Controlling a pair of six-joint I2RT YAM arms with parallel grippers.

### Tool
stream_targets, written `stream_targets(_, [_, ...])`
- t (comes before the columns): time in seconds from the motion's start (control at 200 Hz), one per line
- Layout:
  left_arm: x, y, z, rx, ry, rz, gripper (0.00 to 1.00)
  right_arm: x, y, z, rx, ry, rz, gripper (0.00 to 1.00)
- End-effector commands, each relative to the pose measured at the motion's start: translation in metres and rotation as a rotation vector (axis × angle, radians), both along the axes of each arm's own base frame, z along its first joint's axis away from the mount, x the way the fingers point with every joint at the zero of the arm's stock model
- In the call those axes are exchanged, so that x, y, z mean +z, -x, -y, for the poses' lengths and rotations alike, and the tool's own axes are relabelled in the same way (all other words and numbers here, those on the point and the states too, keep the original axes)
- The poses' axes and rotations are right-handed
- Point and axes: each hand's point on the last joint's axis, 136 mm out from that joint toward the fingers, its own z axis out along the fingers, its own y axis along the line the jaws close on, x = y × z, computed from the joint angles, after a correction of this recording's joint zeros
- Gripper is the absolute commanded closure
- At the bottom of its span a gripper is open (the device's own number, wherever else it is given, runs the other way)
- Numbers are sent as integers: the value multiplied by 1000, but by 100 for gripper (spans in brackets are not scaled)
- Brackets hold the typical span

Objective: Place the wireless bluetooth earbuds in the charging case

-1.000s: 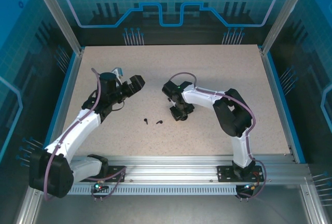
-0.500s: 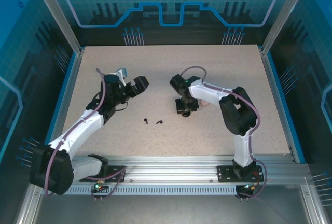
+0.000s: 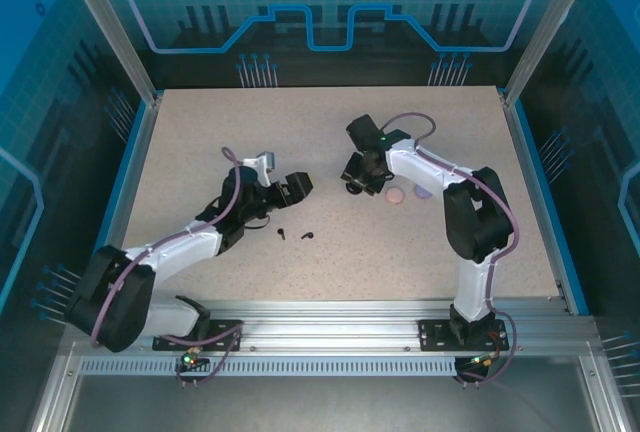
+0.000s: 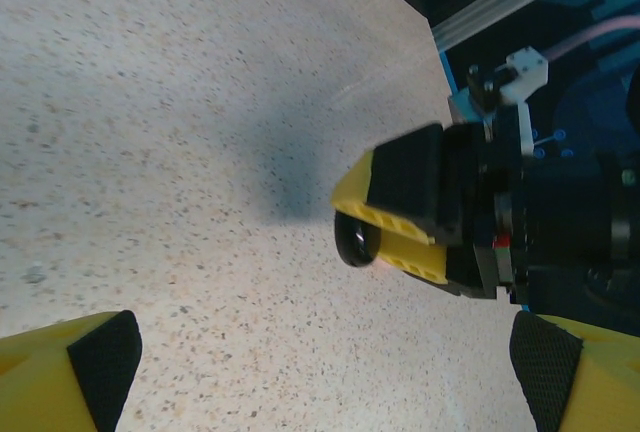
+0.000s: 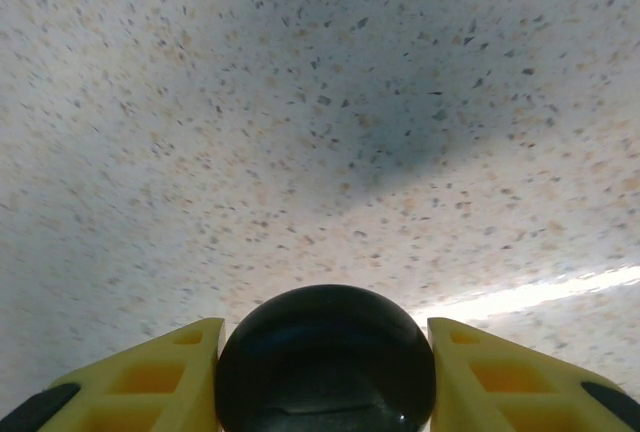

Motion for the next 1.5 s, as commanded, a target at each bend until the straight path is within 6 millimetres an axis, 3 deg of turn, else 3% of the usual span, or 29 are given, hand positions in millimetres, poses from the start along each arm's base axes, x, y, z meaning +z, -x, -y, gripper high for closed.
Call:
stream_targets(0.0, [10, -7, 14, -19, 8, 114, 1, 30, -16, -15, -148, -128, 32, 61])
stream_targets(0.235, [0, -18, 32, -27, 40, 154, 6, 44, -21, -36, -183, -229, 39, 61])
stream_targets(0.37, [-3, -26, 41, -34, 61, 169, 23, 50, -18, -47, -168, -254, 47, 61])
stream_targets(0.43, [-3, -31, 44, -33, 68, 173, 38, 53, -17, -50, -164, -263, 52, 61])
stream_targets(0.485, [-4, -34, 47, -33, 71, 173, 44, 55, -16, -52, -158, -267, 54, 61])
stream_targets(1.065, [-12, -64, 60, 18, 111, 179, 46, 58, -5, -55, -137, -301, 58, 61])
stream_targets(1.496, [-10, -72, 61, 43, 131, 190, 62, 56, -4, -54, -133, -304, 57, 61])
